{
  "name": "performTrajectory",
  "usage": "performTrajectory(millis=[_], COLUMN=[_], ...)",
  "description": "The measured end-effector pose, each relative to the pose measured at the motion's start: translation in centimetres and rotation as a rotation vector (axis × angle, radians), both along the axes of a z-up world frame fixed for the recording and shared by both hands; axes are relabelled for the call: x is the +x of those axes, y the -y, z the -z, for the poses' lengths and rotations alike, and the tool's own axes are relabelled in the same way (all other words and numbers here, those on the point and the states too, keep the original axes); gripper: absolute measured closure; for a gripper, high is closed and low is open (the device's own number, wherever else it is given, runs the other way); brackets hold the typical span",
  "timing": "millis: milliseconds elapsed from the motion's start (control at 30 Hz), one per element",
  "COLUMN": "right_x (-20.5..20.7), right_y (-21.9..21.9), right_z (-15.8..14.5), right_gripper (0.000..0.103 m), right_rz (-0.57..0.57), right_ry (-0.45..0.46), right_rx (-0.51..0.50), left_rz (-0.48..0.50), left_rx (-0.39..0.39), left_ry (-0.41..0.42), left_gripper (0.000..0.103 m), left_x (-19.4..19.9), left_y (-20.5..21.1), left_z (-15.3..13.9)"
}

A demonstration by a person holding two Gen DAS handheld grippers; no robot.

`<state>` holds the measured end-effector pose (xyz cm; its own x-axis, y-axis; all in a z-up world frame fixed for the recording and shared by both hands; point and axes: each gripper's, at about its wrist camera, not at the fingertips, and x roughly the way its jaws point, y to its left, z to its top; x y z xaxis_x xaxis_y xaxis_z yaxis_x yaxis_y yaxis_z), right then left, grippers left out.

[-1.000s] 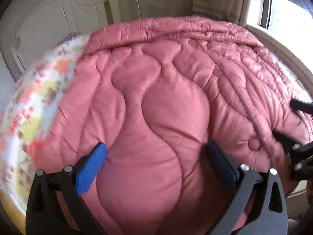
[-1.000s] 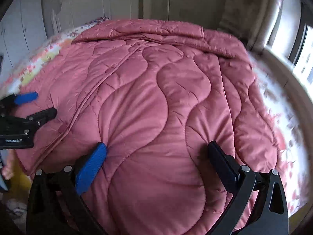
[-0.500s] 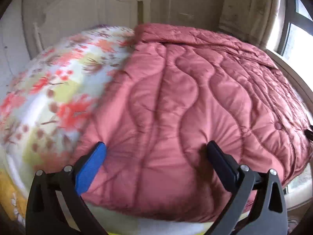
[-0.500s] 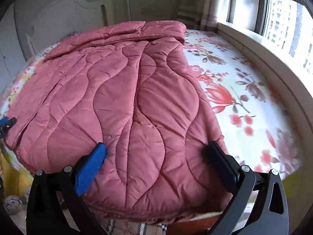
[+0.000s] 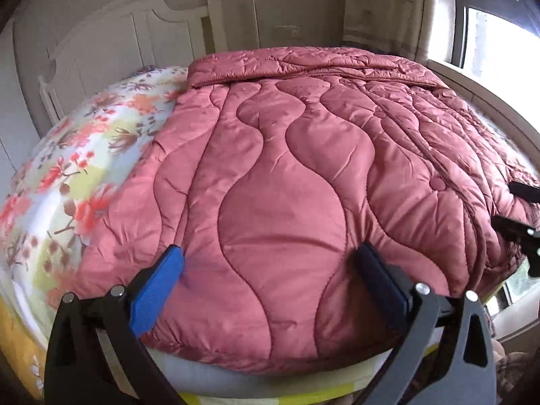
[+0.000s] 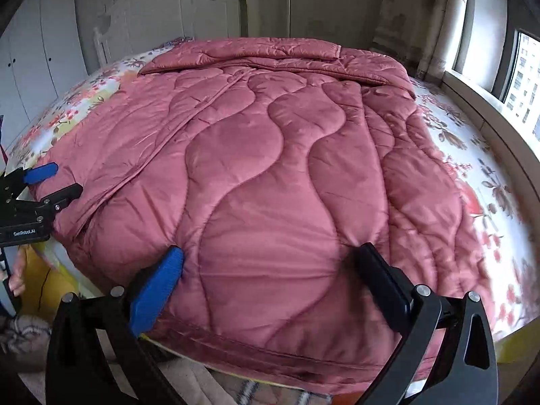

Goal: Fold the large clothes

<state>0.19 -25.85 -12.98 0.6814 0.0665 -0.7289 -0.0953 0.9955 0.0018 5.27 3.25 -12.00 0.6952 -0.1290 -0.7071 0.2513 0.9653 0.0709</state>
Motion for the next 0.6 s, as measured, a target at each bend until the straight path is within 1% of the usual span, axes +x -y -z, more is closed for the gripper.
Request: performTrajectory(millis=[33,100,167,200,233,267,300,400,433,533,567,600], right_x=[-0.3,-0.6,0.0,-0.1,-0.1,-0.4,-0.5,-0.4,-0.7,-1.3,-1.5,-1.2], right_y=[0.5,2.9,5.8,6.7,7.6,8.1,8.0,6.6,5.9,2.8,1.8,0.6], right_z=[-0.4,-0.9,-0.1,0.4,1.0,1.0,1.1,0.4,0.1,-1.0,-1.0,-0.5], right_gripper=[0.005,0.004,0.004,0.004,0.004,0.004,0.004,0.004,0.004,0.004,0.004,0.004], right_rz=[0.018,0.125,0.215,0.244,0.246,0.245,0.25,0.295,0.287,0.169,0.136,0.09], right_ry=[0.012,0.033,-0.002,-0.023,-0.031,-0.01,-0.013,-0.009,0.013,0.088,0.101,0.091], right_rx=[-0.007,-0.024,0.004,0.011,0.039,0.049,0.036,-0.026,-0.032,-0.011,-0.017,-0.026], left_rz=[0.006,0.009,0.006,0.006,0.007,0.007,0.007,0.007,0.006,0.007,0.007,0.007], left_rx=[0.003,0.003,0.001,0.0,0.0,-0.001,-0.001,-0.001,-0.001,-0.001,-0.002,-0.002], left_ry=[-0.002,0.002,0.009,0.011,0.011,0.011,0.011,0.013,0.012,0.012,0.013,0.014], left_gripper=[0.002,0.002,0.002,0.002,0.002,0.002,0.002,0.002,0.002,0.002,0.002,0.002], left_x=[0.1,0.0,-0.2,-0.2,-0.2,-0.2,-0.2,-0.1,-0.2,-0.2,-0.3,-0.2], left_y=[-0.1,-0.1,-0.1,-0.2,-0.2,-0.2,-0.2,-0.2,-0.2,-0.2,-0.2,-0.2], left_z=[0.0,0.1,0.1,0.1,0.1,0.1,0.1,0.1,0.1,0.1,0.1,0.2])
